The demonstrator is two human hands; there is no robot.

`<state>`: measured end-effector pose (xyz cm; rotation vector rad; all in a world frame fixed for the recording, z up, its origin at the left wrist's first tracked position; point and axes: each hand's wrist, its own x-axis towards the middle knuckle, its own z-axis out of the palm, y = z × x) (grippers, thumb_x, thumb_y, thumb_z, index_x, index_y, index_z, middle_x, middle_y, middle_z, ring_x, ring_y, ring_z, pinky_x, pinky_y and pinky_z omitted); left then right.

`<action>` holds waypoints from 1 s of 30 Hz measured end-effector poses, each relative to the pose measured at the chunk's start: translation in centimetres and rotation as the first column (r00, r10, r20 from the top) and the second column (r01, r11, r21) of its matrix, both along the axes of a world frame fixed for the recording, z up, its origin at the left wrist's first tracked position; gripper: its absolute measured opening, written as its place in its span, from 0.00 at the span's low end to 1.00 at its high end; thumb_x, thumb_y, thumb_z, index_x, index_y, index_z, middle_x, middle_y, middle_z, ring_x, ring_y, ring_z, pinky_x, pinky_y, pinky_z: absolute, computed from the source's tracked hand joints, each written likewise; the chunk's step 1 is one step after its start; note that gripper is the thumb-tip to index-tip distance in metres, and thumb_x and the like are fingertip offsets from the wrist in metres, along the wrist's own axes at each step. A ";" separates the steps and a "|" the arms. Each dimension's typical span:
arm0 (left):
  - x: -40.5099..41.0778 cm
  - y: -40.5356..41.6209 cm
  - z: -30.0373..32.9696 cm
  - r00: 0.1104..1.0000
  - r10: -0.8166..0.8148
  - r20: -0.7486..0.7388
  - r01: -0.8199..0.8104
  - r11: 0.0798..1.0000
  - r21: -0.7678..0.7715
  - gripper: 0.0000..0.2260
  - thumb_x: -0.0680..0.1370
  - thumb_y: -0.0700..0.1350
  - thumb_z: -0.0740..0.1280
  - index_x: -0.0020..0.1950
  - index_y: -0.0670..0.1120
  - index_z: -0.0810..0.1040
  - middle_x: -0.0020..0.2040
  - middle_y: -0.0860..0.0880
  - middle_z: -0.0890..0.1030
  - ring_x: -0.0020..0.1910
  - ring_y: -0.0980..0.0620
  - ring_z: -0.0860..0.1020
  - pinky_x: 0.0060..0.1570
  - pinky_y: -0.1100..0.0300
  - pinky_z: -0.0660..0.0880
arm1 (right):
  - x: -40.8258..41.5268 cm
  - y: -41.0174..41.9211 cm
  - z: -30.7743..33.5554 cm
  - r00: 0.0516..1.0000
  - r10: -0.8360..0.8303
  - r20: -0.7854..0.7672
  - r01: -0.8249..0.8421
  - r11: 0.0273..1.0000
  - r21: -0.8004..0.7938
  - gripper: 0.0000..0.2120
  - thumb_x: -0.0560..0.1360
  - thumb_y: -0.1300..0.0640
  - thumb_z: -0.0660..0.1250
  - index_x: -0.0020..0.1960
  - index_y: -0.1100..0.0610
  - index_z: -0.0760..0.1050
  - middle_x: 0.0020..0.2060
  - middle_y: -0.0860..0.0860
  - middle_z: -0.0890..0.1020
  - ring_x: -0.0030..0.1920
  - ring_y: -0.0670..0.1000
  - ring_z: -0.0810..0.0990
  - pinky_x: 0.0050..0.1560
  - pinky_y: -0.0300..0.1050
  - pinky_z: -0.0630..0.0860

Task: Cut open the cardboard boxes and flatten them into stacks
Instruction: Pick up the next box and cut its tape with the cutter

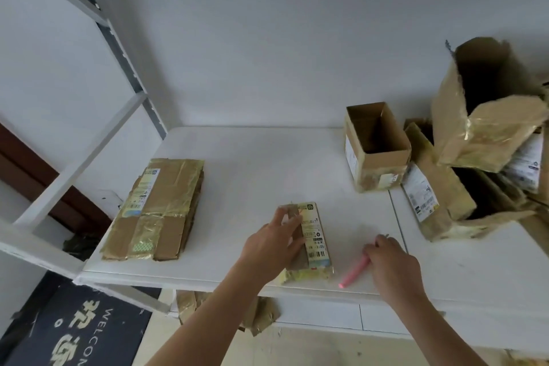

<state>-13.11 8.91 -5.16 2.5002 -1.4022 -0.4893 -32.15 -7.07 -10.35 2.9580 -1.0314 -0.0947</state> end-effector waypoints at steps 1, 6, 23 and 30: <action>-0.1 0.1 0.0 1.000 0.007 -0.005 -0.007 1.000 0.001 0.21 0.82 0.57 0.58 0.74 0.55 0.63 0.74 0.58 0.57 0.56 0.47 0.78 0.49 0.48 0.79 | 0.0 -0.4 -0.2 0.997 0.029 0.065 -0.026 0.999 -0.040 0.15 0.55 0.65 0.82 0.35 0.53 0.79 0.34 0.50 0.74 0.35 0.52 0.78 0.23 0.36 0.56; 0.0 0.3 -0.4 0.998 0.046 -0.041 -0.047 0.999 -0.023 0.20 0.81 0.58 0.59 0.72 0.58 0.64 0.73 0.60 0.57 0.56 0.47 0.79 0.51 0.48 0.79 | 1.3 -0.4 1.5 0.815 -0.203 0.543 0.135 0.977 0.162 0.10 0.70 0.63 0.72 0.41 0.53 0.71 0.35 0.47 0.75 0.32 0.51 0.75 0.26 0.40 0.65; 1.2 -0.4 -1.7 0.809 0.287 -0.513 -0.372 0.926 -0.068 0.37 0.77 0.52 0.70 0.80 0.55 0.53 0.72 0.50 0.71 0.65 0.46 0.74 0.65 0.49 0.72 | 9.5 4.7 2.6 0.433 -0.423 0.796 -0.359 0.729 0.583 0.02 0.77 0.63 0.68 0.48 0.62 0.78 0.42 0.49 0.84 0.44 0.43 0.83 0.42 0.37 0.80; 1.3 -0.5 -1.2 0.627 0.301 -0.718 -0.492 0.868 -0.066 0.30 0.79 0.42 0.66 0.77 0.59 0.59 0.65 0.51 0.72 0.56 0.46 0.78 0.50 0.45 0.81 | 9.8 4.6 2.3 0.443 -0.314 0.840 -0.364 0.793 0.488 0.02 0.77 0.63 0.68 0.48 0.61 0.78 0.43 0.51 0.84 0.45 0.44 0.83 0.43 0.38 0.80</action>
